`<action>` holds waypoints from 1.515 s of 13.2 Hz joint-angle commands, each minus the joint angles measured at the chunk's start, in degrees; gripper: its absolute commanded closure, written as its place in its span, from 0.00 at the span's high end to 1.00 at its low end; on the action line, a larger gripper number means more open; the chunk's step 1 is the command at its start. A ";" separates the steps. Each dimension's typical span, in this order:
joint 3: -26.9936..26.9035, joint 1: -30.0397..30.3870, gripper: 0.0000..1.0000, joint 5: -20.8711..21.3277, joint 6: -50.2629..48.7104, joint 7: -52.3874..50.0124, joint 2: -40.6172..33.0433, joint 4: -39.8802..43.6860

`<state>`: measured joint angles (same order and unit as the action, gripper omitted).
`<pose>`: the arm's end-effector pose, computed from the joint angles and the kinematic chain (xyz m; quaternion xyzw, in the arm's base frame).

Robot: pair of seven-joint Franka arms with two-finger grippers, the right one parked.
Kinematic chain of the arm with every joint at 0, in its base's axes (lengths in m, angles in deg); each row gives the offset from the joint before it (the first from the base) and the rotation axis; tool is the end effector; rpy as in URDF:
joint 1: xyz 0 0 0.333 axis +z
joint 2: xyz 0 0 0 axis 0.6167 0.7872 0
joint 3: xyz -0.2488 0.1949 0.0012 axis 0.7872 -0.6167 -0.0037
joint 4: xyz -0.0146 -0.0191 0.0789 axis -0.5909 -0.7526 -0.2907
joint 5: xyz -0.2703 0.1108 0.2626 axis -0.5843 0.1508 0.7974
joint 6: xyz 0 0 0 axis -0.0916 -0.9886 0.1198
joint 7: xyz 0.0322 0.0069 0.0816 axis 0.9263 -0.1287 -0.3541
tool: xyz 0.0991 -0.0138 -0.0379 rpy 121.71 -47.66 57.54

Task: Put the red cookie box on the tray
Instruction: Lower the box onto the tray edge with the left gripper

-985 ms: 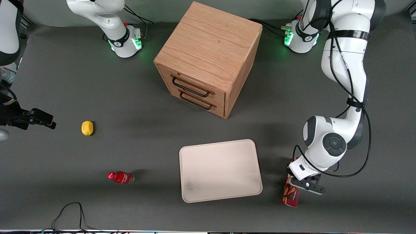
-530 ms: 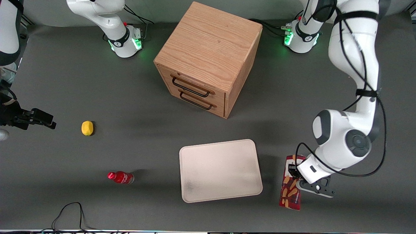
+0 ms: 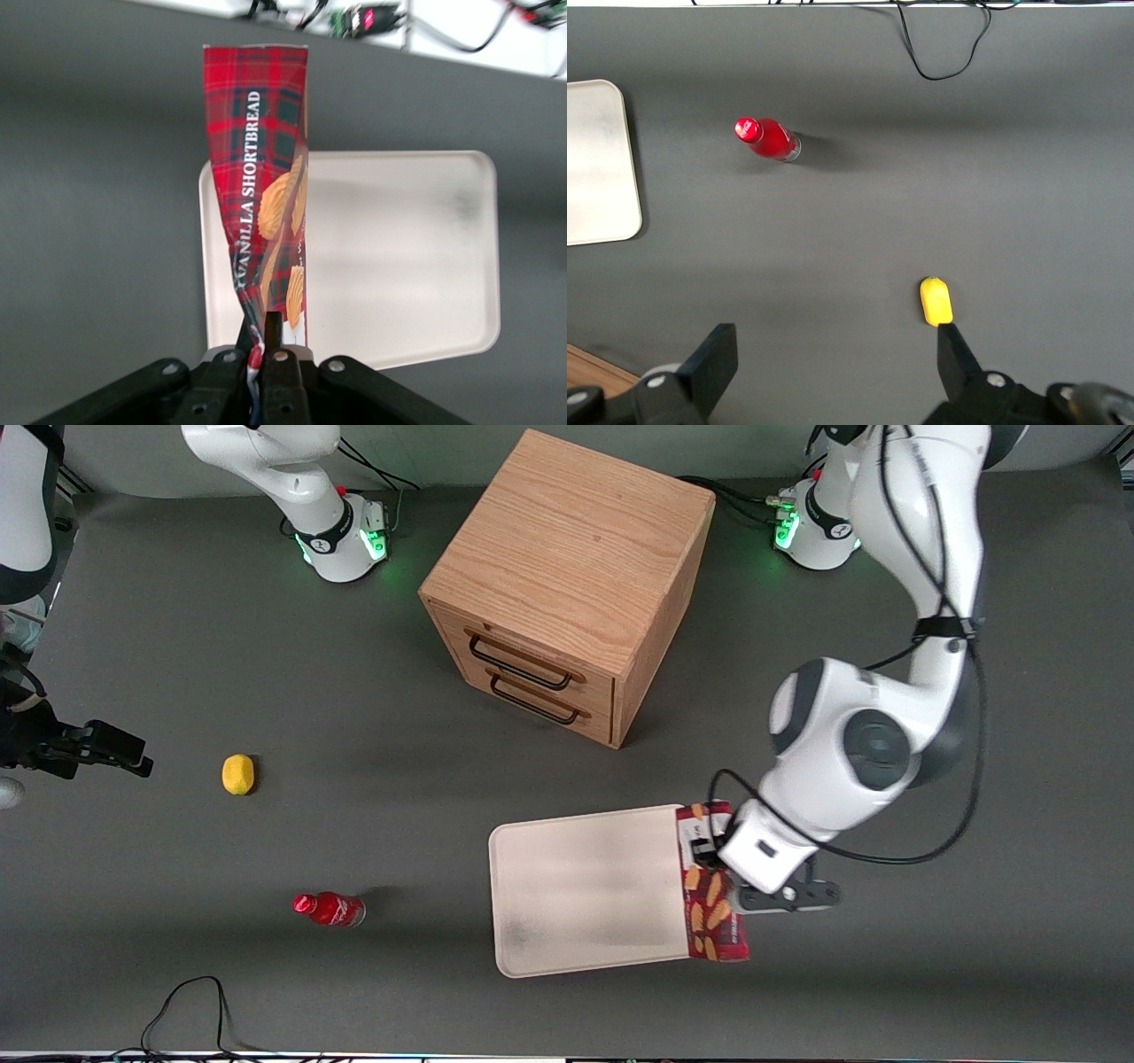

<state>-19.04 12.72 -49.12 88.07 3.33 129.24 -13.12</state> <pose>0.6950 -0.3147 0.3928 0.9911 0.0604 0.0681 0.0971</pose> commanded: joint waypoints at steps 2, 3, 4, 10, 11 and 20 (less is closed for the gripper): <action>1.70 -2.15 0.00 12.97 6.72 -11.64 6.84 1.05; 1.71 -2.76 0.00 14.31 7.78 -12.71 8.87 1.05; 1.62 -3.29 0.00 15.37 8.83 -12.72 10.10 0.97; 1.09 -3.30 0.00 18.11 9.02 -13.07 11.79 -0.09; 0.83 -3.30 0.31 18.19 9.11 -12.64 11.79 -0.09; 1.26 1.00 1.00 16.36 9.90 -12.10 -7.14 -13.40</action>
<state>-18.47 11.69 -31.64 99.26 -8.16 134.74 -14.51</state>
